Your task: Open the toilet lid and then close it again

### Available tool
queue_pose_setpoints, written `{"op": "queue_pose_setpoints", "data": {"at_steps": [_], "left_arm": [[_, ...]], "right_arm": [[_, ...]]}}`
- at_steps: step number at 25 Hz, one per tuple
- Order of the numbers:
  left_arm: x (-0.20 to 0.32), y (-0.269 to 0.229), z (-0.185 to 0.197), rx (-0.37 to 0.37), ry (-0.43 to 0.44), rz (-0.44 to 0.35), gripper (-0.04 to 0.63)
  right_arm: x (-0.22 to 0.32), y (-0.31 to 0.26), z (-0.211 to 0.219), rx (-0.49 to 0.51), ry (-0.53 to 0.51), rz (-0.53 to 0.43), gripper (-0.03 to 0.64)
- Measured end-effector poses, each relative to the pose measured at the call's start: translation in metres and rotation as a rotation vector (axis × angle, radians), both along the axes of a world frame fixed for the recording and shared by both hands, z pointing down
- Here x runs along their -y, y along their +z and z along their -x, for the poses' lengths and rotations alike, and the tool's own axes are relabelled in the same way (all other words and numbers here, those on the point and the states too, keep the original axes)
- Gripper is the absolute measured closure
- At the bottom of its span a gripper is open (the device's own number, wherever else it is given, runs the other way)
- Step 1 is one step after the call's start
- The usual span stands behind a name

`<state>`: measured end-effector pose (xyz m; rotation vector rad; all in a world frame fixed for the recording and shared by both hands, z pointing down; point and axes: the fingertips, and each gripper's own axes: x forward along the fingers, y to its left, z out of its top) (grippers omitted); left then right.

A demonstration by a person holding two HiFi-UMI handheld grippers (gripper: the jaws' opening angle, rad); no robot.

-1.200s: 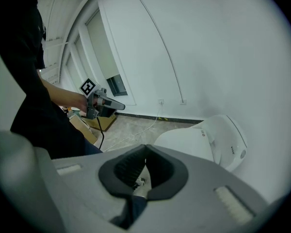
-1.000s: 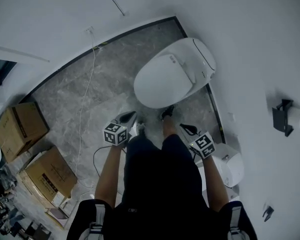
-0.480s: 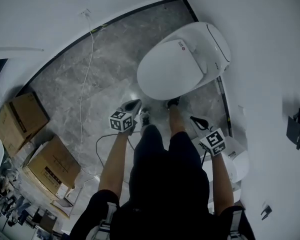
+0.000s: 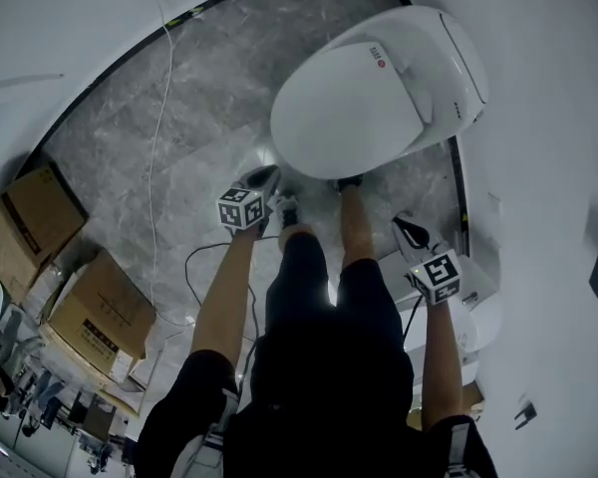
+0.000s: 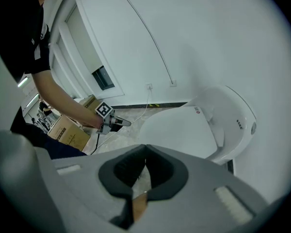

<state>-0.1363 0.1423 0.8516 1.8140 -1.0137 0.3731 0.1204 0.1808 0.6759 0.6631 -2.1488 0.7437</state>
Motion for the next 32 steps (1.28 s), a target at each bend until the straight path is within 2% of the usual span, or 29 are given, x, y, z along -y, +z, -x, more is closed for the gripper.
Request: {"op": "queue_pose_setpoints", "data": {"at_steps": [4,5,6,7,10,13,18,25,29,32], "left_arm": [[0.000,0.026,-0.002,0.002,-0.008,0.028,0.577],[0.000,0.033,-0.003,0.009,-0.007,0.039,0.549],[-0.001,0.039,-0.004,0.014,-0.007,0.051,0.476],[-0.002,0.046,-0.005,0.016,-0.006,0.061,0.432],[-0.001,0.063,-0.010,0.016,-0.017,0.082,0.412],[0.000,0.080,-0.010,0.014,-0.079,0.107,0.352],[0.004,0.096,-0.014,-0.037,-0.170,0.130,0.341],[0.014,0.094,-0.020,-0.101,-0.270,0.102,0.339],[0.016,0.097,-0.020,-0.080,-0.309,0.124,0.294],[0.019,0.099,-0.024,-0.092,-0.333,0.135,0.290]], "right_arm": [[-0.001,0.011,0.001,-0.001,0.013,-0.001,0.614],[-0.002,0.014,0.002,0.000,0.017,0.000,0.614],[-0.004,0.016,0.002,0.000,0.021,0.002,0.614],[-0.006,0.019,0.002,0.000,0.025,0.006,0.614],[-0.014,0.028,0.000,-0.003,0.030,0.024,0.614],[-0.024,0.035,-0.005,-0.012,0.032,0.053,0.614],[-0.034,0.043,-0.012,-0.024,0.032,0.074,0.614],[-0.036,0.045,-0.019,-0.027,0.030,0.084,0.614],[-0.033,0.043,-0.018,-0.019,0.031,0.081,0.614],[-0.033,0.043,-0.018,-0.013,0.033,0.084,0.614]]}}
